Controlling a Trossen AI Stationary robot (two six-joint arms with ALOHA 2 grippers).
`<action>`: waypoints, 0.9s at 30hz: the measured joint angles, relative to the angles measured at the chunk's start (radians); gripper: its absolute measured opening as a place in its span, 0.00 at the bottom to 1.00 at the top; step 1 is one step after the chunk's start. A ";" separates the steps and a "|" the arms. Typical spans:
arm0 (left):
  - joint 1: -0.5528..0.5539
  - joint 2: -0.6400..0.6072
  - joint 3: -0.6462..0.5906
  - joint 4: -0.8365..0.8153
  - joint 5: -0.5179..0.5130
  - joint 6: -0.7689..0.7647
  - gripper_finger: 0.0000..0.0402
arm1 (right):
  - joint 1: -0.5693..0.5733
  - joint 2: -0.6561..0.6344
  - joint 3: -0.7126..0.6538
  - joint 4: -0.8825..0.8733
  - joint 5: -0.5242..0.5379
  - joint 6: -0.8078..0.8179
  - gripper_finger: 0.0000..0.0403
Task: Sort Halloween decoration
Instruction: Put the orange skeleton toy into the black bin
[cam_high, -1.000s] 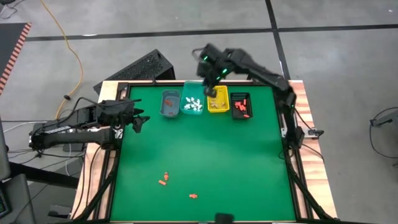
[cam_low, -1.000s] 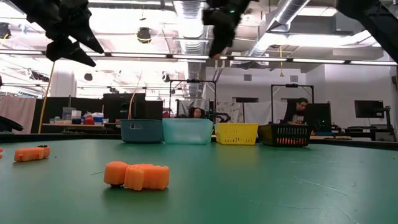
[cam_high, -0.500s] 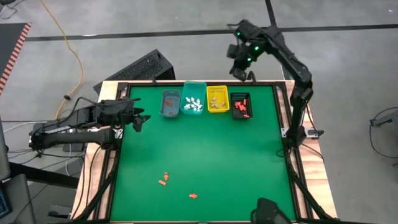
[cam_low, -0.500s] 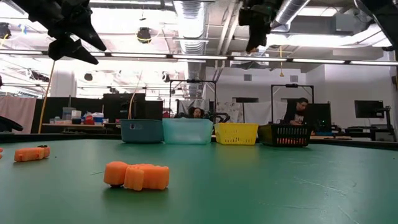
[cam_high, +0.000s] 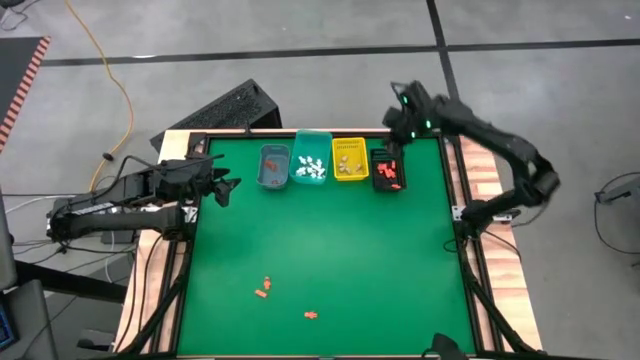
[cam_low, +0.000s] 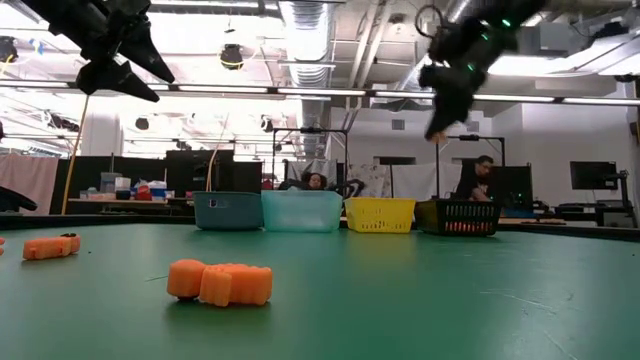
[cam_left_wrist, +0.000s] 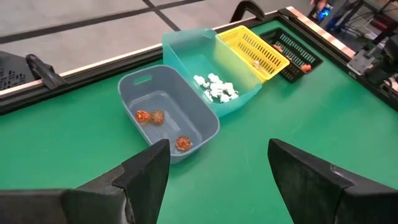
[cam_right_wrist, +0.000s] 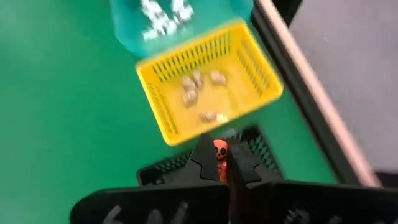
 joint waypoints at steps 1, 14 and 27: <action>0.000 0.000 0.000 0.000 0.000 0.000 0.65 | 0.000 -0.033 -0.077 0.057 0.013 0.024 0.00; 0.000 0.000 0.000 0.000 -0.048 -0.010 0.65 | 0.045 -0.239 -0.600 0.565 0.133 0.291 0.01; 0.000 0.000 0.000 0.000 -0.053 -0.028 0.65 | 0.098 -0.229 -0.700 0.719 0.267 0.304 0.18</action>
